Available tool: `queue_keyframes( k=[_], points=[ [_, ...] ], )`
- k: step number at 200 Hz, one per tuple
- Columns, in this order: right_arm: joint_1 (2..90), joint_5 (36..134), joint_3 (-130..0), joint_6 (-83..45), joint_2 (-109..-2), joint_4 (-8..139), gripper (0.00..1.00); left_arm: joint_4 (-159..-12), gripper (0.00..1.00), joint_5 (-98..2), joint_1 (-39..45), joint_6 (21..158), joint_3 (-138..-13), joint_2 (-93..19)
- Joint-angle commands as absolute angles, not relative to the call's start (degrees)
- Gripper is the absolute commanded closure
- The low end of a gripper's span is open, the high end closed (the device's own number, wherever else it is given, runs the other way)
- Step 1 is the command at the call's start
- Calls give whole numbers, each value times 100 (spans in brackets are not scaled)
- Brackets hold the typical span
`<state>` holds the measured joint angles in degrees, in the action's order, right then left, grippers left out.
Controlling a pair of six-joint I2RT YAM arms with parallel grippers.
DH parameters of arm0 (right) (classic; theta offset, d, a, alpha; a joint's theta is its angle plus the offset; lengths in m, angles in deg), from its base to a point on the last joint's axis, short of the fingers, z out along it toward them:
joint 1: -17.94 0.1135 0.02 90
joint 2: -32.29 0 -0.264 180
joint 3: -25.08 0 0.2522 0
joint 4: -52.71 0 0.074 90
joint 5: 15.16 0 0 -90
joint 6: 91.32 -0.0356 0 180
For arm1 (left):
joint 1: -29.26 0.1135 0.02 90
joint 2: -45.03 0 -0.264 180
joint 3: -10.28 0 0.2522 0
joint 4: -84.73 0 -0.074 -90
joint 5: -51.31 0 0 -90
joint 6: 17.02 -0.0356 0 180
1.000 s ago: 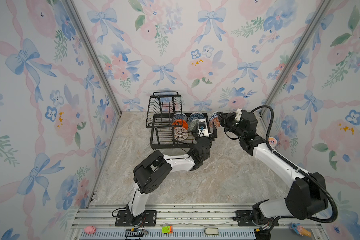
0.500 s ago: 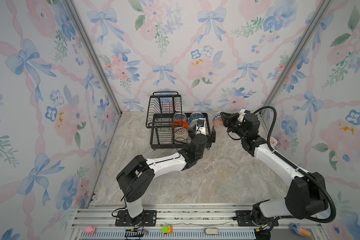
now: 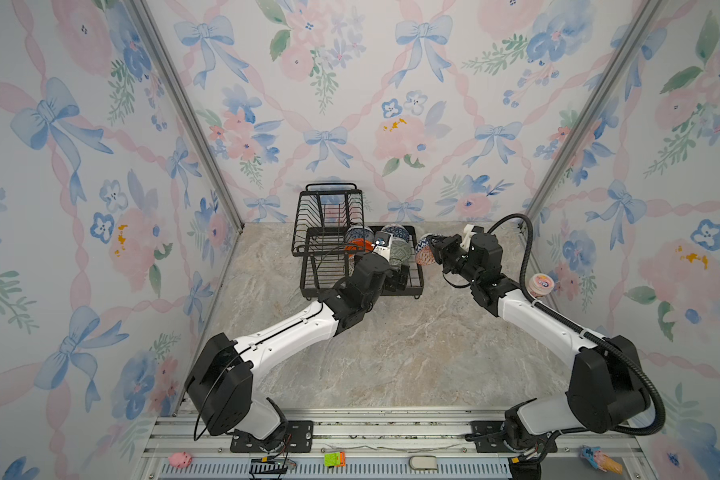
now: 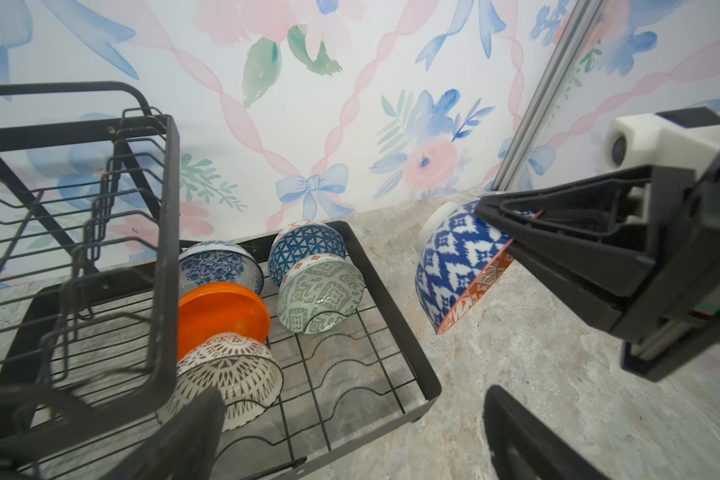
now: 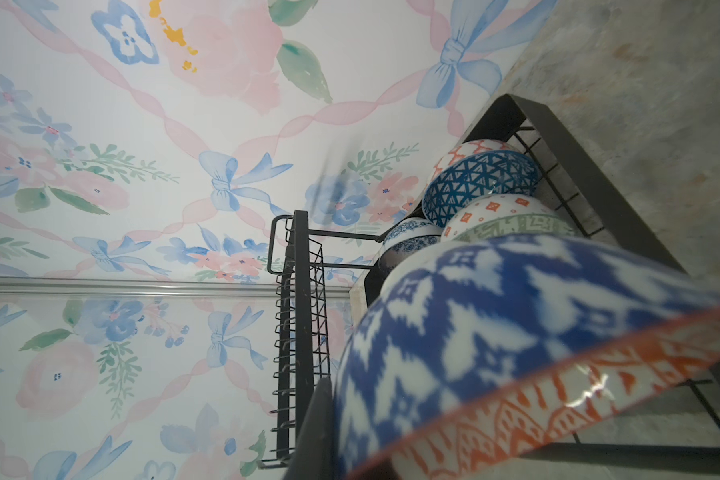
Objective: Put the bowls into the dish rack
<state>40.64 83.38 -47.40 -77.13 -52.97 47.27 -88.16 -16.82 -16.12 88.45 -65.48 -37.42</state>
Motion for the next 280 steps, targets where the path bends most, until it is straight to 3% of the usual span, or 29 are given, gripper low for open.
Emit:
queue_keyframes(
  k=[1,99,280],
  points=[
    [4259,8143,-4781,-7559,-5423,4253,100,-8951,2,-2111,-1438,8731,-5887,-3295],
    [4811,7636,-5102,-7266,-6371,3982,100,-9739,2,-2570,-1075,8495,-4819,-2788],
    [4961,7528,-6028,-7370,-8096,3104,100,-9678,2,-2461,-985,8893,-4866,-3105]
  ],
)
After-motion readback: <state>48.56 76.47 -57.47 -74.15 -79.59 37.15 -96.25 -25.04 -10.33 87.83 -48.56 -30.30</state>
